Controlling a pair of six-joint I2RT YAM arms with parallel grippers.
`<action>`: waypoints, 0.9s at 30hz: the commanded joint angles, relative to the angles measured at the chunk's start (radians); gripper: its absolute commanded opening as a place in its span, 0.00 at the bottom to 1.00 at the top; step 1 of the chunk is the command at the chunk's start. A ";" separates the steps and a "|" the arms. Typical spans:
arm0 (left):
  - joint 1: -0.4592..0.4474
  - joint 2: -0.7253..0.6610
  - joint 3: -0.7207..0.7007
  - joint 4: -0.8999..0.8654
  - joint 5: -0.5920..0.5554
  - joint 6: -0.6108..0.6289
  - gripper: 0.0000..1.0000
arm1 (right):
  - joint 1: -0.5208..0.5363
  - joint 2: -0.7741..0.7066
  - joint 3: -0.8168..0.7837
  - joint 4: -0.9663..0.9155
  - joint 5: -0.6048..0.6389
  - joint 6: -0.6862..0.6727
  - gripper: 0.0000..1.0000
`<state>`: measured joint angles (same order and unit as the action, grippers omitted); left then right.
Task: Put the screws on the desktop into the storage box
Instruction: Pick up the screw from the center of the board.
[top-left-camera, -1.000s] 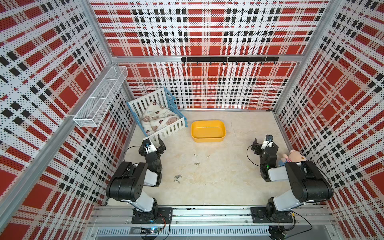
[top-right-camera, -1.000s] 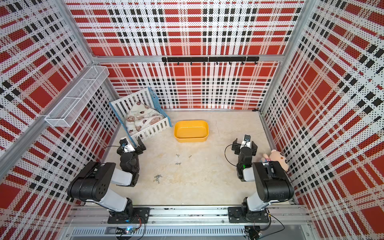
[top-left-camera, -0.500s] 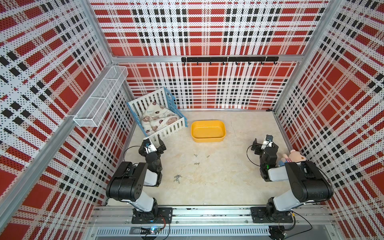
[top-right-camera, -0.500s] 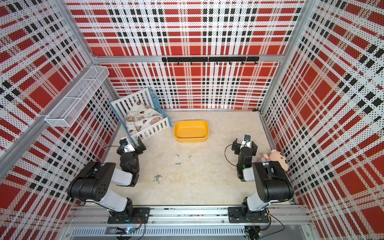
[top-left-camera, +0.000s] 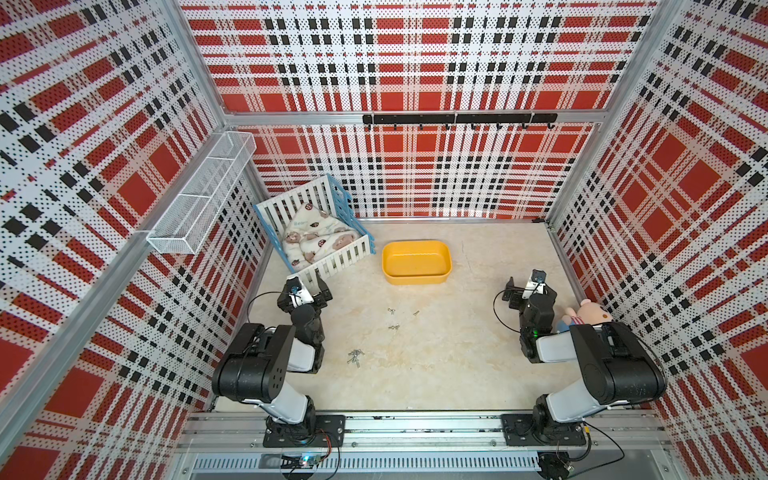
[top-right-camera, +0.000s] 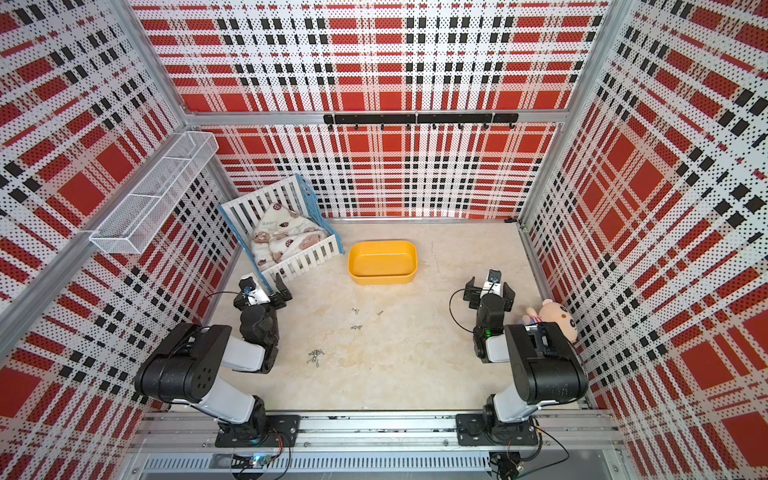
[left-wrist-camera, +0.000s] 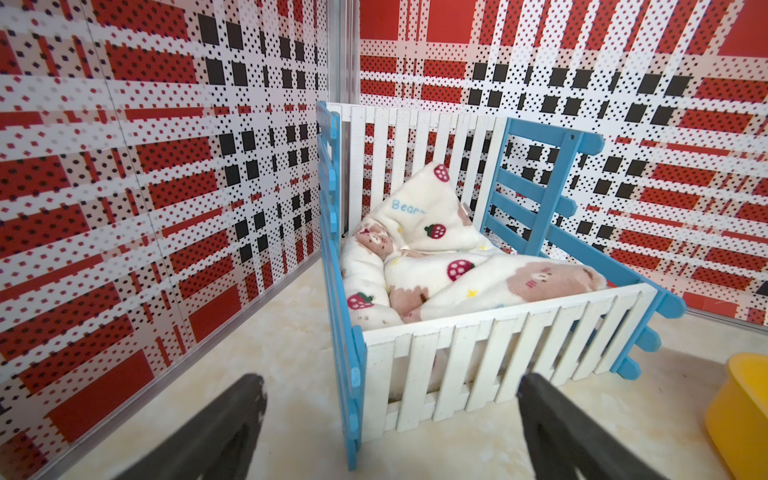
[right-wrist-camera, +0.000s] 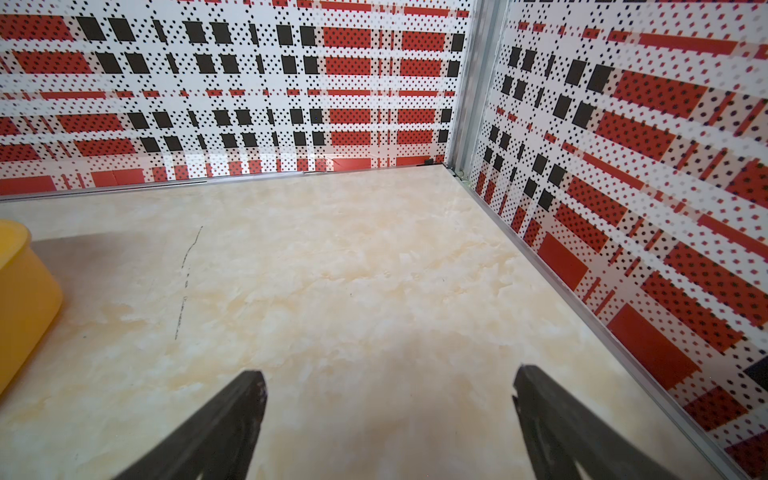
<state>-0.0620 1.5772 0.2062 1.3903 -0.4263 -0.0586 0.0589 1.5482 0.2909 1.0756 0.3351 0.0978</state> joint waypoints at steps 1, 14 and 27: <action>0.005 -0.006 -0.005 0.016 0.003 0.001 0.99 | 0.006 -0.005 0.002 0.020 0.010 0.006 1.00; 0.007 -0.006 -0.004 0.013 0.011 -0.001 0.99 | 0.005 -0.007 0.001 0.022 0.009 0.006 1.00; 0.019 -0.006 -0.001 0.006 0.038 -0.007 0.99 | 0.005 -0.005 0.002 0.020 0.009 0.007 1.00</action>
<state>-0.0509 1.5772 0.2062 1.3899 -0.3988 -0.0620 0.0589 1.5482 0.2909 1.0756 0.3351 0.0982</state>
